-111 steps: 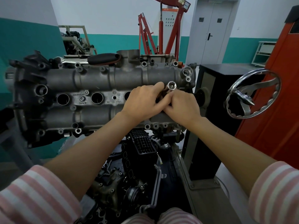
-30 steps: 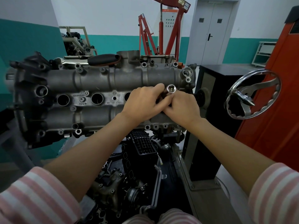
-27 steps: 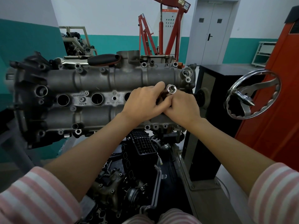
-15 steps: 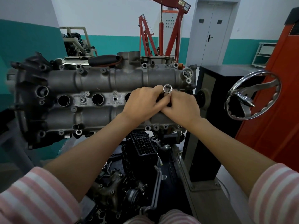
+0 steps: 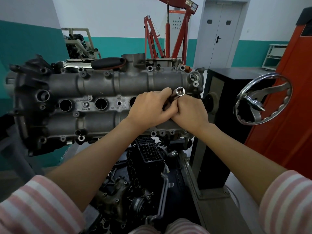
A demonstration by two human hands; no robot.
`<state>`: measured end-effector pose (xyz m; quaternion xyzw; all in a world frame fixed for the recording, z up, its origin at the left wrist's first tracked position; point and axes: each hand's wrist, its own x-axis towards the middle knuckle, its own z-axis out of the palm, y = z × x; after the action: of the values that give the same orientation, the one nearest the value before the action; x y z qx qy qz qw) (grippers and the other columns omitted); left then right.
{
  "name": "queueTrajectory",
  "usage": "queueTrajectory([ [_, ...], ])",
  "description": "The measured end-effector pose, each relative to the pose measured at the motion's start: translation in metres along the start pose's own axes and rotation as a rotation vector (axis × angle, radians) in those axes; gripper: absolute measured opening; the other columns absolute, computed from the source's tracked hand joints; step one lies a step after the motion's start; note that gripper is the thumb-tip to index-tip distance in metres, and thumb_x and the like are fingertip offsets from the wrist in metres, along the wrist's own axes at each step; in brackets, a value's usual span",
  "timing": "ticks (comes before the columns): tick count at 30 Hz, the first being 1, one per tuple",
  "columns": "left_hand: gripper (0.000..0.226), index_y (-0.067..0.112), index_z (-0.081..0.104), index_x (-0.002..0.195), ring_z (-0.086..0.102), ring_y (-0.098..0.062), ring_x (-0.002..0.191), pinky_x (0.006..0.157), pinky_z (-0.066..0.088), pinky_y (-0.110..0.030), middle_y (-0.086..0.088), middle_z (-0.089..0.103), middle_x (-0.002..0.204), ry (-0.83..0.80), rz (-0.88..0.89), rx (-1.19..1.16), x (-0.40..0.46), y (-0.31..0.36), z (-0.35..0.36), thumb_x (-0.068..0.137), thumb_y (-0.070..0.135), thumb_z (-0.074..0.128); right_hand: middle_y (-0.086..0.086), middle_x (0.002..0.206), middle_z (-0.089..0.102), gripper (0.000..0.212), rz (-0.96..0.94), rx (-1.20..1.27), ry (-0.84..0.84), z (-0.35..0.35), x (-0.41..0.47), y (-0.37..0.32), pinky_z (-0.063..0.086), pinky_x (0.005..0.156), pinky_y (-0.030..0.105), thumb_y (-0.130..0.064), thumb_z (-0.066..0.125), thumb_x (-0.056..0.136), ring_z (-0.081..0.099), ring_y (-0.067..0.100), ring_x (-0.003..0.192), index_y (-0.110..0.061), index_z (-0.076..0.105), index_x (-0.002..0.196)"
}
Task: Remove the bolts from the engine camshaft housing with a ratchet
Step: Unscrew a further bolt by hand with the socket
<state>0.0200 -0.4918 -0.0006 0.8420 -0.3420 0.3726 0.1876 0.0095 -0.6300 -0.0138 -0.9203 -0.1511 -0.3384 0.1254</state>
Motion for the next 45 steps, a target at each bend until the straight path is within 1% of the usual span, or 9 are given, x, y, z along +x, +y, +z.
queueTrajectory([
  [3, 0.050, 0.004, 0.051, 0.085, 0.045, -0.022, 0.052, 0.049, 0.027, -0.028, 0.002, 0.048, 0.059, 0.013, 0.011, -0.021, -0.0007, 0.0001, -0.0005, 0.076, 0.046, 0.026, -0.013, 0.057, 0.033, 0.013, 0.003, -0.022, -0.011, 0.0010, 0.0003, 0.0015, 0.022, 0.046, 0.021, -0.031, 0.045, 0.083, 0.038, 0.012, 0.053, -0.023, 0.035, 0.081],
  [8, 0.035, 0.008, 0.043, 0.081, 0.041, -0.022, 0.048, 0.048, 0.024, -0.026, 0.003, 0.043, 0.057, -0.001, 0.032, -0.056, -0.0012, -0.0006, -0.0018, 0.075, 0.039, 0.029, -0.016, 0.056, 0.030, 0.015, -0.014, -0.022, 0.004, 0.0001, 0.0002, -0.0012, 0.021, 0.046, 0.021, -0.038, 0.032, 0.077, 0.035, 0.009, 0.052, -0.024, 0.035, 0.079],
  [14, 0.041, 0.004, 0.048, 0.086, 0.040, -0.023, 0.048, 0.048, 0.026, -0.027, 0.001, 0.047, 0.058, -0.011, 0.028, -0.012, -0.0016, -0.0004, -0.0002, 0.075, 0.038, 0.027, -0.016, 0.055, 0.031, 0.015, -0.008, -0.010, 0.029, 0.0010, -0.0001, -0.0012, 0.019, 0.045, 0.022, -0.038, 0.031, 0.078, 0.031, 0.006, 0.047, -0.024, 0.036, 0.078],
  [17, 0.041, 0.004, 0.048, 0.087, 0.038, -0.021, 0.049, 0.048, 0.023, -0.026, 0.002, 0.046, 0.058, -0.007, 0.034, 0.002, -0.0015, 0.0000, -0.0009, 0.076, 0.037, 0.027, -0.016, 0.056, 0.030, 0.029, 0.000, -0.027, 0.037, 0.0019, -0.0002, -0.0007, 0.020, 0.045, 0.021, -0.042, 0.026, 0.078, 0.034, 0.008, 0.050, -0.020, 0.045, 0.078],
  [23, 0.012, 0.014, 0.031, 0.079, 0.033, -0.021, 0.045, 0.046, 0.018, -0.027, 0.006, 0.037, 0.055, 0.001, 0.012, -0.055, -0.0007, 0.0001, -0.0022, 0.083, 0.021, 0.040, -0.018, 0.054, 0.023, 0.035, -0.007, -0.044, 0.074, 0.0013, -0.0012, -0.0029, 0.013, 0.045, 0.021, -0.050, 0.018, 0.078, 0.024, 0.004, 0.044, -0.021, 0.039, 0.077],
  [26, 0.009, 0.011, 0.039, 0.084, 0.040, -0.023, 0.047, 0.045, 0.026, -0.028, 0.004, 0.044, 0.061, -0.018, 0.022, -0.068, -0.0009, 0.0005, -0.0019, 0.081, 0.020, 0.040, -0.018, 0.054, 0.024, 0.035, -0.012, -0.039, 0.073, 0.0015, -0.0014, -0.0028, 0.013, 0.044, 0.021, -0.049, 0.018, 0.079, 0.023, 0.001, 0.043, -0.021, 0.038, 0.077],
  [33, 0.041, 0.003, 0.054, 0.094, 0.046, -0.026, 0.050, 0.045, 0.038, -0.034, 0.004, 0.046, 0.065, -0.021, 0.106, -0.068, -0.0014, 0.0009, -0.0052, 0.080, 0.028, 0.026, -0.020, 0.059, 0.025, 0.056, -0.015, -0.016, 0.068, 0.0004, -0.0006, -0.0013, 0.019, 0.044, 0.020, -0.052, 0.016, 0.079, 0.025, 0.000, 0.046, -0.011, 0.053, 0.088],
  [38, 0.041, 0.002, 0.054, 0.099, 0.050, -0.025, 0.051, 0.047, 0.043, -0.036, -0.001, 0.055, 0.066, -0.033, 0.117, -0.081, -0.0028, 0.0013, -0.0067, 0.083, 0.031, 0.030, -0.017, 0.061, 0.028, 0.043, -0.012, -0.036, 0.027, 0.0018, 0.0008, 0.0010, 0.025, 0.047, 0.024, -0.043, 0.030, 0.082, 0.034, 0.006, 0.052, -0.010, 0.055, 0.093],
  [45, 0.026, -0.002, 0.049, 0.088, 0.048, -0.025, 0.043, 0.042, 0.033, -0.029, 0.007, 0.042, 0.060, 0.031, 0.106, -0.071, -0.0021, 0.0012, -0.0036, 0.094, 0.023, 0.048, -0.014, 0.058, 0.038, 0.023, 0.011, -0.006, 0.024, 0.0026, 0.0016, 0.0025, 0.027, 0.046, 0.021, -0.037, 0.045, 0.086, 0.039, 0.009, 0.051, -0.015, 0.052, 0.085],
])
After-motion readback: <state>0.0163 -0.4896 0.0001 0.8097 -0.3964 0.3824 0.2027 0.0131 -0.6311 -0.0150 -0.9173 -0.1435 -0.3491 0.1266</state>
